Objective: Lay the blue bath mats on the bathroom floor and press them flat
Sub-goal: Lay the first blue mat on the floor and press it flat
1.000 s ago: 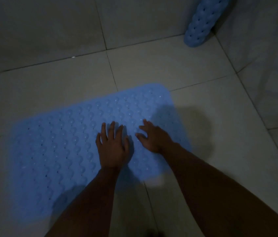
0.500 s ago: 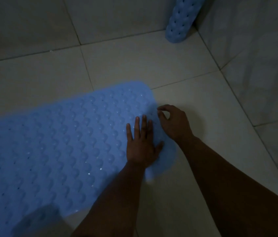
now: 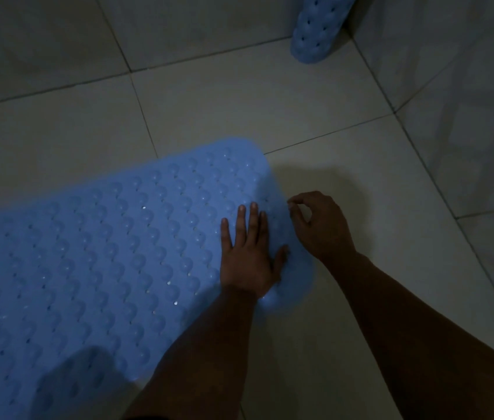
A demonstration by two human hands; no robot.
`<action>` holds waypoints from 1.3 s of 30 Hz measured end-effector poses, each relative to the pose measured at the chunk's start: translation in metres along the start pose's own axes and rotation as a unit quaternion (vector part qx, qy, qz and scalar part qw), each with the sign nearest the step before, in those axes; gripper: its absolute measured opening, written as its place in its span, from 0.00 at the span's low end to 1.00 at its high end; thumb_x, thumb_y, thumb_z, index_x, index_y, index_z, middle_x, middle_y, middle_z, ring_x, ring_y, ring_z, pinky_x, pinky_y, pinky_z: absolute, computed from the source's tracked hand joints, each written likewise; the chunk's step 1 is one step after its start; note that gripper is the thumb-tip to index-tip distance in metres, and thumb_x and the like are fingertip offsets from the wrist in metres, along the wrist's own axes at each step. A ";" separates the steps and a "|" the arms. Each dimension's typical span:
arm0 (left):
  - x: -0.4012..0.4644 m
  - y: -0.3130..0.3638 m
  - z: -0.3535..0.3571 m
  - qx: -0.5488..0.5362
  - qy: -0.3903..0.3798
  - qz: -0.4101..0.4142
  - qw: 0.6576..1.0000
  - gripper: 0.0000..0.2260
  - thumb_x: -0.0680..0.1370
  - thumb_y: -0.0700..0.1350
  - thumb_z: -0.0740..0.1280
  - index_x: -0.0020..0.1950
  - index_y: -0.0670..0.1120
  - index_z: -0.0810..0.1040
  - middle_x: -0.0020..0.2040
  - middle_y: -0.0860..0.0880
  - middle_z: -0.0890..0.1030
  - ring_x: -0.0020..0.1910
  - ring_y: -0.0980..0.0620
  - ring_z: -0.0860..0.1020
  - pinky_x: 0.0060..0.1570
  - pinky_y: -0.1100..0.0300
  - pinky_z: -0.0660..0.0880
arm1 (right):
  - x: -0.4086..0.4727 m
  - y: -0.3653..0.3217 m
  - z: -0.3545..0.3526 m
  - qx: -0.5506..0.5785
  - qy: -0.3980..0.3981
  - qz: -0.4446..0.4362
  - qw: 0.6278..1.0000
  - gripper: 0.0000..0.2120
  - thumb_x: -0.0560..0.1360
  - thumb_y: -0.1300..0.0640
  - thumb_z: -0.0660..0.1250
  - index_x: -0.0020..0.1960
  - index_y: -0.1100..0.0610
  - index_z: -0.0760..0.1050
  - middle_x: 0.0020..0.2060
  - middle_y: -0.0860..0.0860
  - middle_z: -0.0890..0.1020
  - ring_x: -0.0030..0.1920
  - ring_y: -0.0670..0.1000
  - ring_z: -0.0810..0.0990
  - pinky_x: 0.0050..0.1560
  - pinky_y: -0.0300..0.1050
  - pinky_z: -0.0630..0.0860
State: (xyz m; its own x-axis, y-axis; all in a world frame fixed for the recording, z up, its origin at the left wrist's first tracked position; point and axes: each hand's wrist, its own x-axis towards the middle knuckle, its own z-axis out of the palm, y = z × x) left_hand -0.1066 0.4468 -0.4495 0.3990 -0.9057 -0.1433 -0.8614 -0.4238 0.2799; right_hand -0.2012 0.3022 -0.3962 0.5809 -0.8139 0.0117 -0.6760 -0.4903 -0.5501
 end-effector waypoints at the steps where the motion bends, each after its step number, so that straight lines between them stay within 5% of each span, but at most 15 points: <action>1: 0.000 0.000 -0.001 -0.005 -0.008 -0.003 1.000 0.35 0.84 0.65 0.47 0.84 0.43 0.53 0.85 0.44 0.48 0.84 0.43 0.42 0.79 0.35 0.45 | 0.000 -0.002 -0.004 -0.012 -0.015 -0.004 1.000 0.12 0.78 0.47 0.62 0.53 0.51 0.81 0.51 0.50 0.83 0.54 0.55 0.80 0.55 0.48 0.76; 5: 0.014 -0.004 -0.028 -0.049 -0.146 -0.009 0.988 0.32 0.84 0.59 0.49 0.85 0.45 0.49 0.85 0.46 0.42 0.83 0.45 0.38 0.79 0.37 0.37 | -0.004 -0.019 -0.025 -0.035 -0.093 -0.001 0.995 0.14 0.76 0.47 0.62 0.54 0.51 0.82 0.51 0.53 0.83 0.53 0.57 0.81 0.55 0.53 0.78; 8: 0.039 -0.014 -0.072 -0.127 -0.222 -0.031 0.966 0.27 0.86 0.54 0.55 0.83 0.45 0.58 0.84 0.42 0.53 0.83 0.42 0.52 0.80 0.41 0.51 | -0.021 -0.033 -0.024 -0.076 -0.115 -0.022 0.990 0.17 0.78 0.47 0.60 0.57 0.53 0.82 0.53 0.55 0.83 0.54 0.61 0.82 0.54 0.55 0.79; 10: 0.046 -0.022 -0.093 -0.170 -0.164 -0.060 0.970 0.24 0.85 0.52 0.59 0.81 0.47 0.64 0.79 0.41 0.67 0.78 0.40 0.65 0.75 0.46 0.63 | -0.036 -0.035 -0.003 -0.117 -0.125 -0.061 0.983 0.25 0.80 0.44 0.54 0.64 0.58 0.80 0.59 0.60 0.82 0.61 0.63 0.81 0.56 0.59 0.80; 13: 0.025 -0.021 -0.096 -0.105 -0.051 -0.027 0.993 0.23 0.83 0.53 0.60 0.78 0.50 0.69 0.75 0.47 0.74 0.79 0.42 0.65 0.72 0.45 0.66 | -0.058 -0.032 0.033 -0.171 -0.199 -0.086 0.961 0.36 0.78 0.41 0.51 0.76 0.65 0.65 0.75 0.66 0.68 0.76 0.68 0.65 0.71 0.68 0.66; 18: -0.012 -0.019 -0.060 -0.110 0.066 -0.011 0.992 0.21 0.79 0.52 0.61 0.71 0.49 0.77 0.73 0.46 0.76 0.79 0.41 0.65 0.67 0.44 0.69 | -0.076 -0.016 0.066 -0.208 -0.137 -0.086 0.965 0.33 0.82 0.46 0.52 0.80 0.66 0.56 0.81 0.63 0.54 0.82 0.61 0.49 0.78 0.66 0.55; 21: -0.030 -0.032 -0.043 -0.085 0.092 -0.021 0.992 0.22 0.79 0.51 0.61 0.72 0.49 0.75 0.76 0.45 0.72 0.81 0.40 0.61 0.70 0.43 0.66 | -0.078 -0.016 0.072 -0.185 -0.104 -0.084 0.974 0.34 0.83 0.41 0.45 0.81 0.64 0.54 0.81 0.61 0.53 0.82 0.58 0.48 0.79 0.64 0.51; 39: -0.047 -0.047 -0.034 -0.074 0.135 -0.080 0.985 0.21 0.80 0.51 0.64 0.72 0.49 0.76 0.78 0.45 0.71 0.81 0.39 0.59 0.73 0.38 0.63 | -0.084 -0.008 0.074 -0.165 -0.064 -0.104 0.979 0.38 0.82 0.39 0.59 0.82 0.61 0.53 0.82 0.57 0.54 0.82 0.55 0.49 0.80 0.62 0.51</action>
State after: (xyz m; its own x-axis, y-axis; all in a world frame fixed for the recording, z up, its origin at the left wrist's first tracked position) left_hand -0.0746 0.5090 -0.4230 0.6122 -0.7888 0.0549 -0.7334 -0.5406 0.4122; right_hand -0.2111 0.3978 -0.4549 0.7592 -0.6505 -0.0225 -0.6345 -0.7320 -0.2482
